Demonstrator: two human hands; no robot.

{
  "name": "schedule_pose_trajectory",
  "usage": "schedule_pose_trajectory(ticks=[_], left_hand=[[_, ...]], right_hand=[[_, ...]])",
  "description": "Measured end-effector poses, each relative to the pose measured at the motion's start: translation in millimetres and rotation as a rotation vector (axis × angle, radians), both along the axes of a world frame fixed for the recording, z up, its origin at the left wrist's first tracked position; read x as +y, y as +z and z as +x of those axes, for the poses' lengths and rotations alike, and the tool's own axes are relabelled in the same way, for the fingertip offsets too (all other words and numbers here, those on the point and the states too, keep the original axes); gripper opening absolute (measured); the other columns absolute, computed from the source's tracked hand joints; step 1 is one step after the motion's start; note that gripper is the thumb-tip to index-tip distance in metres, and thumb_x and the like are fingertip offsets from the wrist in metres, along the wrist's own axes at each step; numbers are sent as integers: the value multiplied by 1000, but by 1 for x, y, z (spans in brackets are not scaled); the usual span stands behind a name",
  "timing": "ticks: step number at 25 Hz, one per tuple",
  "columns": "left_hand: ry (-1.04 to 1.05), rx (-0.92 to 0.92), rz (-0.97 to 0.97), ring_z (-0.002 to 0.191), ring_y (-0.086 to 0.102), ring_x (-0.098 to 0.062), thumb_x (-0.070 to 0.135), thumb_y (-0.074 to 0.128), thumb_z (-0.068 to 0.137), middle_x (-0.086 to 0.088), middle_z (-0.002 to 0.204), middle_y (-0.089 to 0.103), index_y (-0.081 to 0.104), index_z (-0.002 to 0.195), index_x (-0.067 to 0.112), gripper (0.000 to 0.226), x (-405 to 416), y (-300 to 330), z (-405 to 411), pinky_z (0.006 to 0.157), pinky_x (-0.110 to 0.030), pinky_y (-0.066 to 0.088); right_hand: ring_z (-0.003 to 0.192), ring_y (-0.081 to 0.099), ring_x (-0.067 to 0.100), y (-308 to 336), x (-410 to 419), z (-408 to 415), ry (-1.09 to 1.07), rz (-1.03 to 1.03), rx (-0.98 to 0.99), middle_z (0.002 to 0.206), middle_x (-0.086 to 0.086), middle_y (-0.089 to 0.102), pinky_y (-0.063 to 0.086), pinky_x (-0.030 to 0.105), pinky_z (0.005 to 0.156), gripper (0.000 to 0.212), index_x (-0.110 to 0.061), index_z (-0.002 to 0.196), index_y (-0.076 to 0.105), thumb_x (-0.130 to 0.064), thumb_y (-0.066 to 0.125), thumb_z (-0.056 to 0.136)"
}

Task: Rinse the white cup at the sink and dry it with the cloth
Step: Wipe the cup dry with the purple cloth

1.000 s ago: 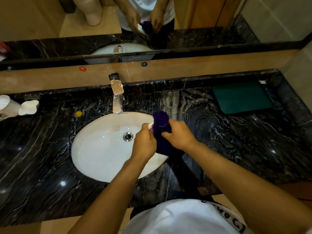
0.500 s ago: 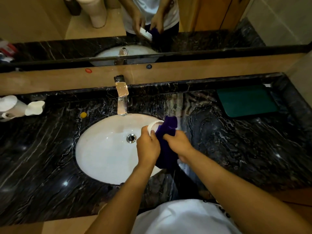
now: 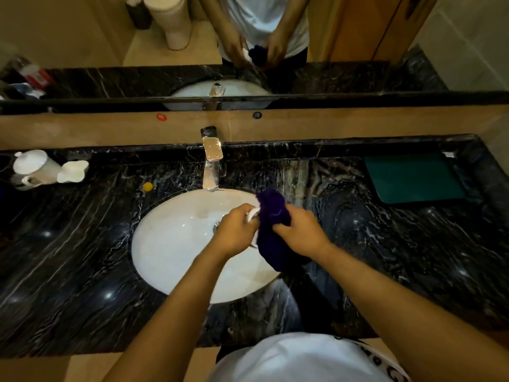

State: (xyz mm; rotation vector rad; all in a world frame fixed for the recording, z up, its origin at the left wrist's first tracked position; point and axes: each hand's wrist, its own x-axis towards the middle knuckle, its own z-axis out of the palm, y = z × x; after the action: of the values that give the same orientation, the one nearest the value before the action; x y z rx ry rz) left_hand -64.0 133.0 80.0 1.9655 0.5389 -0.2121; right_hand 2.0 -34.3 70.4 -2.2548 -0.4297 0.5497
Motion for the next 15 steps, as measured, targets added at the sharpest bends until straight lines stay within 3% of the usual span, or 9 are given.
schedule_pose_trajectory(ticks=[2, 4, 6, 8, 10, 12, 14, 15], left_hand=[[350, -115, -157, 86, 71, -24, 23, 62, 97, -4, 94, 73, 65, 110, 13, 17, -25, 2, -6, 73, -46, 62], [521, -173, -123, 82, 66, -17, 22, 57, 99, 6, 86, 67, 64, 109, 13, 16, -46, -1, -10, 65, -31, 56], [504, -165, -13, 76, 59, -8, 21, 51, 102, 15, 81, 56, 61, 110, 12, 16, -54, -8, -15, 55, -12, 43], [365, -176, 64, 72, 54, -4, 21, 49, 104, 15, 78, 54, 60, 108, 12, 15, -47, -12, -18, 52, -9, 42], [167, -146, 93, 76, 60, -14, 17, 50, 104, 5, 83, 63, 60, 109, 9, 15, -31, -14, -18, 57, -14, 44], [75, -126, -44, 95, 66, -25, 12, 51, 103, -5, 102, 71, 63, 118, 9, 20, -19, -13, -16, 77, -33, 54], [210, -128, -373, 107, 67, -34, 17, 48, 106, -11, 113, 72, 65, 120, 13, 22, -15, -8, -15, 84, -51, 60], [322, -124, -532, 110, 67, -35, 22, 46, 107, -11, 116, 71, 65, 119, 16, 23, -17, -4, -16, 80, -51, 62]], right_hand=[[80, 68, 23, -5, 7, -6, -274, 130, 104, 81, 0, 71, 51, 31, 65, 5, -20, 89, 68, -18, 65, 85], [80, 67, 24, -8, 15, -15, -390, 180, 197, 77, -3, 69, 47, 29, 63, 9, -24, 83, 67, -15, 64, 86], [81, 66, 23, -8, 12, -16, -261, 65, 147, 82, 0, 70, 45, 28, 66, 6, -19, 90, 68, -17, 64, 85], [82, 66, 23, 2, 3, -7, -37, -55, 1, 87, 2, 68, 46, 29, 67, 14, -15, 98, 67, -20, 67, 85], [84, 65, 25, 14, -6, 8, 218, -65, -131, 90, 0, 64, 49, 32, 69, 19, -15, 102, 64, -20, 69, 84], [90, 64, 18, 22, -12, 17, 347, 23, -160, 101, -2, 63, 52, 30, 75, 29, -18, 113, 62, -21, 68, 84], [88, 65, 6, 27, -12, 13, 93, 239, -37, 105, -7, 65, 56, 28, 73, 36, -32, 114, 56, -21, 64, 81], [84, 66, 2, 27, -11, 12, -115, 383, 39, 103, -8, 66, 57, 29, 69, 34, -36, 108, 55, -20, 61, 80]])
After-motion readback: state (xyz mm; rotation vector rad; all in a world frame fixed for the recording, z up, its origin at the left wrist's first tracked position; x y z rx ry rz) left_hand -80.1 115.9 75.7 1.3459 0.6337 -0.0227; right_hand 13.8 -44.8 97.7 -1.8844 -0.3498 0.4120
